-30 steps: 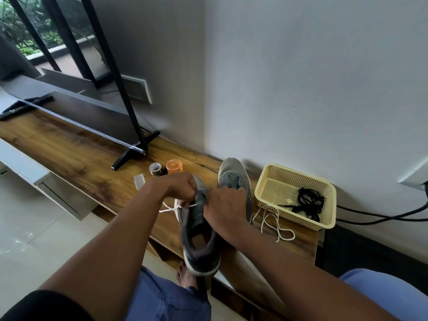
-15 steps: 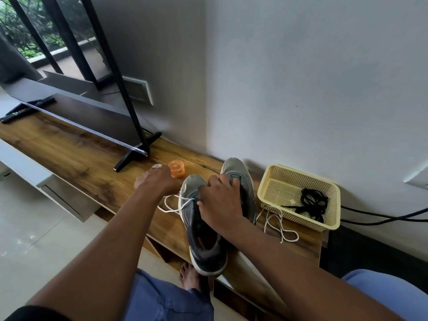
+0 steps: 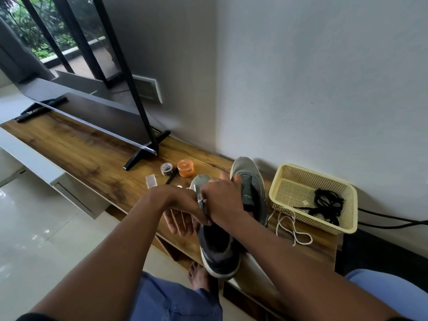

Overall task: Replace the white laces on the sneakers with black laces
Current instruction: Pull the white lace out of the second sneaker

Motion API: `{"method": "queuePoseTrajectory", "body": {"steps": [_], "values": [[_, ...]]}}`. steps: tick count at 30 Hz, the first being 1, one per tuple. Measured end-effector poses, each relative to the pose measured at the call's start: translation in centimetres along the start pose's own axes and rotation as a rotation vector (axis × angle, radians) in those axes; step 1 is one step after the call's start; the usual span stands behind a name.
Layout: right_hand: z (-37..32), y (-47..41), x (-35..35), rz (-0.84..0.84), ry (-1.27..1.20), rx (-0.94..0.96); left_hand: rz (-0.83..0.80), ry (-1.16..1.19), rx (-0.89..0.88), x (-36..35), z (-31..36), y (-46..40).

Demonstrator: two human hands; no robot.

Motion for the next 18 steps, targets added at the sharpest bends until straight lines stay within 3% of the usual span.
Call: {"method": "queuePoseTrajectory", "body": {"steps": [6, 12, 18], "values": [[0.9, 0.2, 0.1, 0.033, -0.073, 0.018, 0.02, 0.02, 0.074, -0.4, 0.1, -1.1], [1.1, 0.3, 1.6, 0.159, -0.228, 0.022, 0.206, -0.079, 0.1, -0.2, 0.1, -1.7], [0.9, -0.1, 4.9, 0.332, -0.442, 0.091, 0.171, 0.123, 0.193, -1.1, -0.1, -2.5]]}}
Point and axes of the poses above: each hand's wrist, its own y-axis away from the middle knuckle, its own x-axis out of the back of the hand, z = x × y, the point moved 6 cm from there along -y, towards the middle knuckle, and after that the axes turned 9 degrees about y, right-handed, at the moved point
